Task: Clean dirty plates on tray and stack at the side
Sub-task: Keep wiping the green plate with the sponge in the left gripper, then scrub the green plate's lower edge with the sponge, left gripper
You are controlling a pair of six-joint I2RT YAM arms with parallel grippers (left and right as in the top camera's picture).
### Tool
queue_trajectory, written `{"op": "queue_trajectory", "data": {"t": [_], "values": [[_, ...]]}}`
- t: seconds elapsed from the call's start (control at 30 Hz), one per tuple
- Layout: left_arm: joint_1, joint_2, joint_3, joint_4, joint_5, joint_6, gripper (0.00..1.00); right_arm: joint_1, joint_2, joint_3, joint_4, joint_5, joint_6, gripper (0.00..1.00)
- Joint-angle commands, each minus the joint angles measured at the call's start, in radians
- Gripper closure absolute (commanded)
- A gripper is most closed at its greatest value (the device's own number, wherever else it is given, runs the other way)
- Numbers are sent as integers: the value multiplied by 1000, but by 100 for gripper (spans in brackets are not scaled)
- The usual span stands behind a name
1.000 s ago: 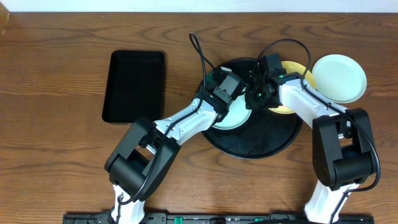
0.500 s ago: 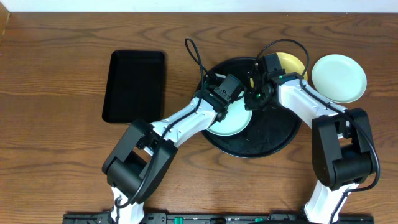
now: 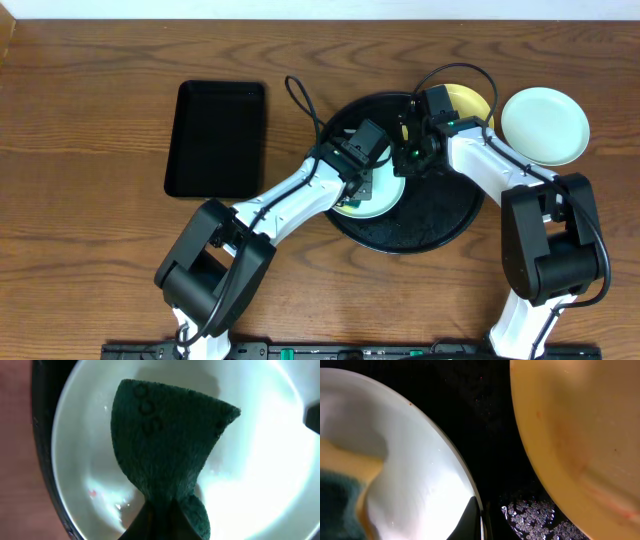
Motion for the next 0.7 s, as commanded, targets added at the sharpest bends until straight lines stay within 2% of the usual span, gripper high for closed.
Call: {"op": "queue_trajectory", "data": {"t": [0.0, 0.07, 0.4, 0.53, 0.67], "values": [[-40, -14, -25, -21, 83, -67, 93, 10, 26, -11, 3, 51, 37, 99], [-50, -14, -25, -21, 27, -66, 93, 10, 26, -11, 3, 50, 39, 99], [-30, -14, -25, -14, -482, 88, 92, 10, 26, -12, -17, 51, 34, 99], [1, -14, -25, 40, -520, 129, 93, 10, 26, -12, -17, 51, 27, 99], [34, -14, -25, 161, -519, 129, 93, 11, 26, -12, -18, 51, 3, 99]]}}
